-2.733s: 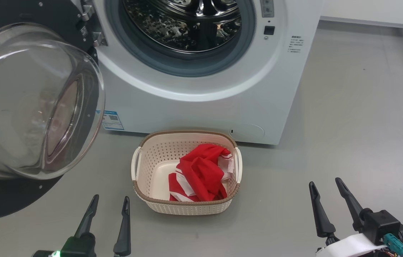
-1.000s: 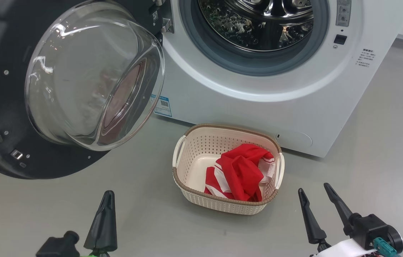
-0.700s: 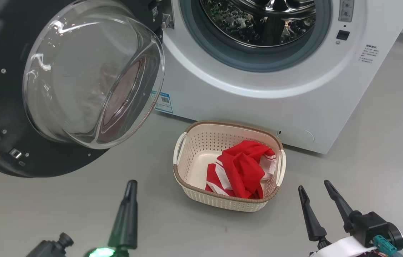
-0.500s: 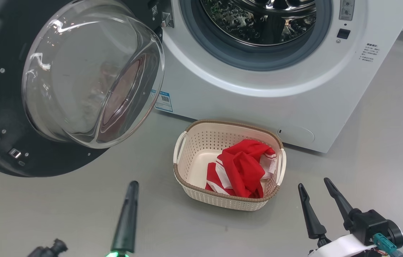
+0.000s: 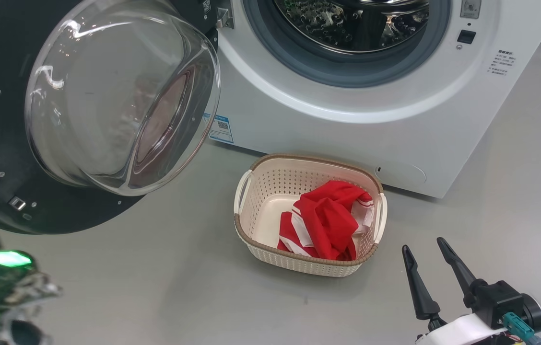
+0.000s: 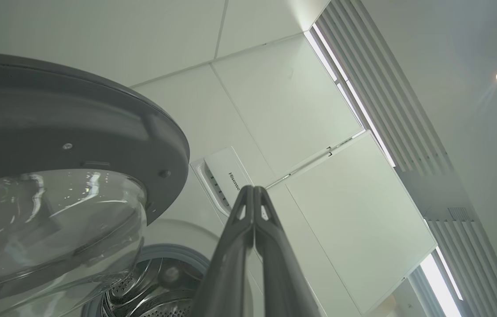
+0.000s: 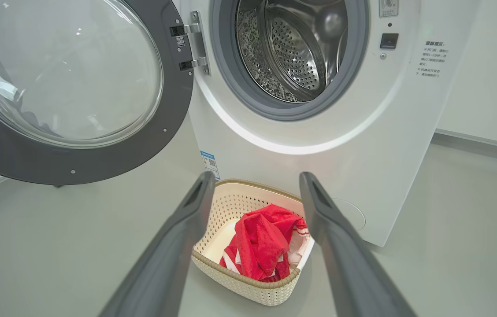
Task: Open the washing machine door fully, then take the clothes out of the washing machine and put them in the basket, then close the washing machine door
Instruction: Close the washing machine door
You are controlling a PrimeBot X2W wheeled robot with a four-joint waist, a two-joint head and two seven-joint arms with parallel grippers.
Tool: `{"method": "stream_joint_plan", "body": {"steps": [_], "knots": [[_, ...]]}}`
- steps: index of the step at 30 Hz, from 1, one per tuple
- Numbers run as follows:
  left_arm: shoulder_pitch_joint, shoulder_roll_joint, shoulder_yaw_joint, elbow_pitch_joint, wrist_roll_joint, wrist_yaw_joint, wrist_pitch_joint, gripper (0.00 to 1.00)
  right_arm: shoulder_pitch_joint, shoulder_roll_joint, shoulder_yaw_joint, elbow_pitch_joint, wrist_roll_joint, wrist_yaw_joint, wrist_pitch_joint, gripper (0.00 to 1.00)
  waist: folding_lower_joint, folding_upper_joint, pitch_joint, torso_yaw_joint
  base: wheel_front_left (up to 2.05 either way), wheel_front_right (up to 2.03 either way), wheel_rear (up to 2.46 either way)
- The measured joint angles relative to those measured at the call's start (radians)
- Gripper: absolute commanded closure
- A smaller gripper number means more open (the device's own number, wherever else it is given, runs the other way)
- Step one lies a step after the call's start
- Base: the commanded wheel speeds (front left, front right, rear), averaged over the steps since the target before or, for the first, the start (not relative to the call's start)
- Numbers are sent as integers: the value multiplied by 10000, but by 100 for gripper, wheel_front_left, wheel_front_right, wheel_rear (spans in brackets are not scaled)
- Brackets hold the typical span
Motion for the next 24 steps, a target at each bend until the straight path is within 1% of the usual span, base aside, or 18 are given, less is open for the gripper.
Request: {"method": "stream_joint_plan", "body": {"steps": [4, 7, 12, 15, 20, 24], "knots": [[-626, 606, 1164, 217, -495, 0, 0, 100, -3, -8, 4, -25, -27, 21, 0, 0, 0, 0, 84, -14, 0, 0, 0], [-1053, 1149, 1862, 715, -794, 69, 25, 100, -4, -40, -15, -59, -29, 58, 0, 0, 0, 0, 175, -28, 0, 0, 0], [-1592, 2157, 2807, 2109, -1312, 702, 418, 100, -64, -132, -21, -136, -44, 58, 0, 0, 0, -1, 371, -45, 0, 0, 0], [-1929, 2594, 3256, 3035, -1806, 1076, 633, 100, -178, -188, -4, -188, -56, 59, 0, 0, 0, 0, 507, -65, 0, 0, 0], [-2551, 3009, 3710, 4466, -2458, 1707, 903, 100, -261, -364, -4, -251, -102, 63, 0, 0, 0, 0, 747, -96, 0, 0, 0], [-2931, 3252, 3785, 5365, -2627, 2046, 1127, 100, -344, -487, 44, -293, -174, 69, 0, 0, 0, -1, 953, -121, 0, 0, 0]]}}
